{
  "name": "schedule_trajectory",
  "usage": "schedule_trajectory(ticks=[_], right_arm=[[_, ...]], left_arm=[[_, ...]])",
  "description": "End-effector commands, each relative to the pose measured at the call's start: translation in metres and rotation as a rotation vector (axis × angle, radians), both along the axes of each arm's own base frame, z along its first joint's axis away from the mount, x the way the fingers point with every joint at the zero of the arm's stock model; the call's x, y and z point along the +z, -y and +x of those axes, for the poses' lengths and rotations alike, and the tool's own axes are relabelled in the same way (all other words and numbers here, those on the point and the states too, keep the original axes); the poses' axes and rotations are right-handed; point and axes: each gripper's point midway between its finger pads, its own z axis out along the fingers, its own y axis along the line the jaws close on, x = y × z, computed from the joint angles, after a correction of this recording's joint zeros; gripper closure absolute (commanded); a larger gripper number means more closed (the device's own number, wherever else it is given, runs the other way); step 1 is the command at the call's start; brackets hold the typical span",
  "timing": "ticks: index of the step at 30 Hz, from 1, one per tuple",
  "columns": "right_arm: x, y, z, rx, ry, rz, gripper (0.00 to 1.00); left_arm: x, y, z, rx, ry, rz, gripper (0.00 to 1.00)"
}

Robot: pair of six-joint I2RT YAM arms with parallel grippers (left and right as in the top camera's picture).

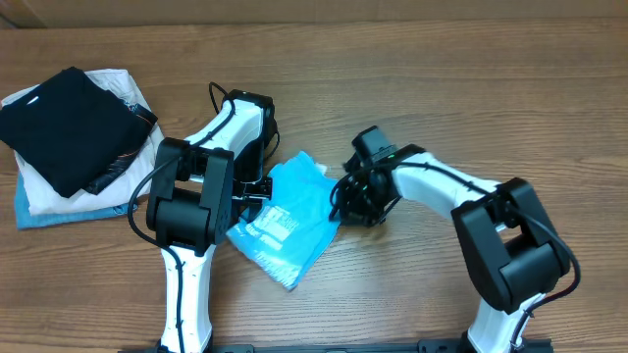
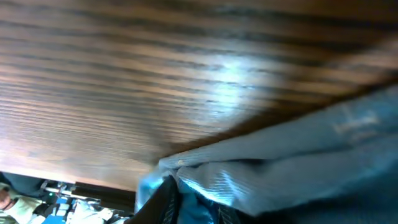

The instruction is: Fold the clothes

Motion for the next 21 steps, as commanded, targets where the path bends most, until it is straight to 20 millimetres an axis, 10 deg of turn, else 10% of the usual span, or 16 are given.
schedule_trajectory(ticks=[1,7,14,21], right_arm=[[0.001,0.028,0.045,-0.013,0.144,-0.064,0.78],[0.020,0.037,0.074,0.060,0.264,-0.082,0.70],[0.019,0.040,0.070,0.061,0.245,-0.101,0.59],[0.017,0.044,0.067,0.060,0.234,-0.127,0.59]], left_arm=[[-0.007,0.014,-0.003,0.036,-0.012,-0.038,0.77],[-0.003,0.026,0.013,0.057,0.084,-0.103,0.76],[0.041,0.033,0.058,0.067,0.373,-0.185,0.34],[0.064,0.038,0.091,0.049,0.568,-0.223,0.27]])
